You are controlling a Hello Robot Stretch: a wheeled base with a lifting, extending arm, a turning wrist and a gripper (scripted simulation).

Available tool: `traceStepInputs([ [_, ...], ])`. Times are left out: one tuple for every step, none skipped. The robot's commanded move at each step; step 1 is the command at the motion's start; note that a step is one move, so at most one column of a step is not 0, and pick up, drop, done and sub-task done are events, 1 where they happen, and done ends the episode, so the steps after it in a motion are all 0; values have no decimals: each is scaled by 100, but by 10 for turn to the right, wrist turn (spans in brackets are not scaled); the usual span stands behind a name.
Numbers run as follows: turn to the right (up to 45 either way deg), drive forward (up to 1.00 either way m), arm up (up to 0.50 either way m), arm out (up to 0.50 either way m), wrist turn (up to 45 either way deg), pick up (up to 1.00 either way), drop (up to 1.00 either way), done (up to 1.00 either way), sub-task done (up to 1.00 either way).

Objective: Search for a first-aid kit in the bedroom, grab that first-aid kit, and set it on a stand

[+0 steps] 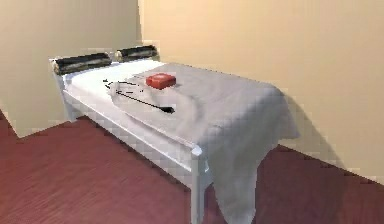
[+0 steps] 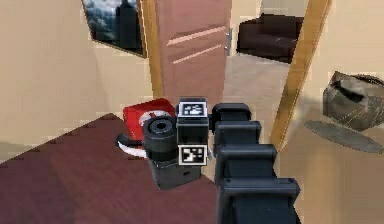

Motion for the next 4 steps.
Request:
traceStepInputs([
  [-450,0,0,0,0,0,0,0,0],
  [-30,0,0,0,0,0,0,0,0],
  [0,25,0,0,0,0,0,0,0],
  [-210,0,0,0,0,0,0,0,0],
])
